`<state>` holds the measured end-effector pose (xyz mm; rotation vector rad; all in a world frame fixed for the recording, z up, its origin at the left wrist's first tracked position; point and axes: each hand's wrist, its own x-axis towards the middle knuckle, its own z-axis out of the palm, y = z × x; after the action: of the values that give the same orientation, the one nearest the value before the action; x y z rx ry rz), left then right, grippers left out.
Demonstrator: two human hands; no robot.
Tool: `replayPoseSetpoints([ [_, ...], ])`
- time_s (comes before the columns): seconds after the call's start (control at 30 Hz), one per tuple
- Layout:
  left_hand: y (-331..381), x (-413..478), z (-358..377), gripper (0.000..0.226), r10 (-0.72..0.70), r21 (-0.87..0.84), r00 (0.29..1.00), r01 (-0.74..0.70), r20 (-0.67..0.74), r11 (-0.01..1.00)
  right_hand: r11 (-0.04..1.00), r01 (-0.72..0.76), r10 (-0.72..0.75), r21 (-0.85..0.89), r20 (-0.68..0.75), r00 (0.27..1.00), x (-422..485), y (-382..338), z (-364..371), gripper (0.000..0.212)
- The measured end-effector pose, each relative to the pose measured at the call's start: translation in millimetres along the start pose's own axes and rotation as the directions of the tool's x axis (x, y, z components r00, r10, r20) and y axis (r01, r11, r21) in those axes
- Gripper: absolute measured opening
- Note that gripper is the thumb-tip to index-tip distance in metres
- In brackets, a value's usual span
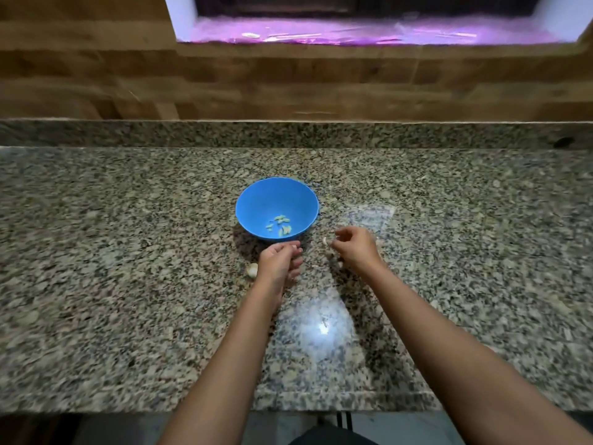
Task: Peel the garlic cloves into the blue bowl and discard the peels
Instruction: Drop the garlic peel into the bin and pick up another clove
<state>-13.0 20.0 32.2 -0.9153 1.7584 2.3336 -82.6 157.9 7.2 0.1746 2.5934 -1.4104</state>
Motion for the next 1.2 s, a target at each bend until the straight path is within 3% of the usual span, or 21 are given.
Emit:
replayPoseSetpoints([
  [0.1,-2.4,8.6,1.1,0.014,-0.015,-0.009,1.0,0.015,-0.008,1.0,0.986,0.075,-0.068,-0.15,0.051,0.996,7.4,-4.8,8.5,0.032],
  [0.2,-2.1,14.9,0.6,0.016,-0.016,-0.012,1.0,0.016,-0.003,1.0,0.932,0.157,-0.146,-0.325,0.058,0.988,8.8,-7.4,17.6,0.017],
  [0.27,-0.8,14.8,-1.0,0.015,-0.016,-0.002,0.999,0.016,0.028,1.0,0.919,0.183,-0.18,-0.348,0.041,0.983,6.8,-7.7,21.0,0.014],
  [0.4,2.3,11.7,-14.1,0.014,-0.008,0.057,0.995,0.003,0.096,0.998,0.982,0.162,-0.172,-0.095,-0.102,0.98,-10.9,-16.7,17.9,0.013],
  [0.5,6.3,12.7,-29.5,0.017,0.033,0.11,0.996,-0.041,0.081,0.993,0.965,0.25,-0.232,0.078,-0.183,0.955,-26.1,-37.9,17.4,0.013],
  [0.67,13.8,12.1,-56.9,0.013,0.147,0.246,0.989,-0.145,0.011,0.958,0.94,0.332,-0.317,0.079,-0.157,0.935,-14.1,-85.7,33.5,0.019],
  [0.73,12.1,17.2,-70.8,0.009,0.239,0.426,0.971,-0.213,-0.01,0.879,0.943,0.317,-0.302,0.097,-0.142,0.942,-11.7,-92.4,38.7,0.02],
  [0.83,4.1,23.9,-85.6,0.035,0.28,0.79,0.95,-0.275,0.136,0.548,0.934,0.322,-0.3,0.157,-0.15,0.942,-28.6,-86.5,38.8,0.015],
  [0.87,-1.3,24.6,-87.4,0.04,0.272,0.842,0.943,-0.299,0.19,0.449,0.928,0.322,-0.298,0.187,-0.148,0.943,-38.5,-81.2,37.9,0.014],
  [0.93,-11.5,21.8,-86.8,0.039,0.295,0.852,0.925,-0.346,0.24,0.393,0.922,0.289,-0.27,0.256,-0.108,0.957,-57.4,-67.4,36.6,0.011],
  [1.0,-17.3,17.0,-85.9,0.034,0.338,0.801,0.914,-0.371,0.225,0.47,0.931,0.219,-0.225,0.293,-0.016,0.974,-72.4,-55.6,36.4,0.009],
  [1.1,-19.6,4.8,-82.2,0.036,0.274,0.541,0.936,-0.353,0.222,0.764,0.96,0.068,-0.115,0.27,0.16,0.98,-83.5,-43.9,37.0,0.012],
  [1.2,-17.3,-5.6,-74.4,0.045,0.311,0.384,0.905,-0.407,0.289,0.829,0.942,-0.042,-0.062,0.332,0.296,0.953,-90.1,-40.0,37.0,0.019],
])
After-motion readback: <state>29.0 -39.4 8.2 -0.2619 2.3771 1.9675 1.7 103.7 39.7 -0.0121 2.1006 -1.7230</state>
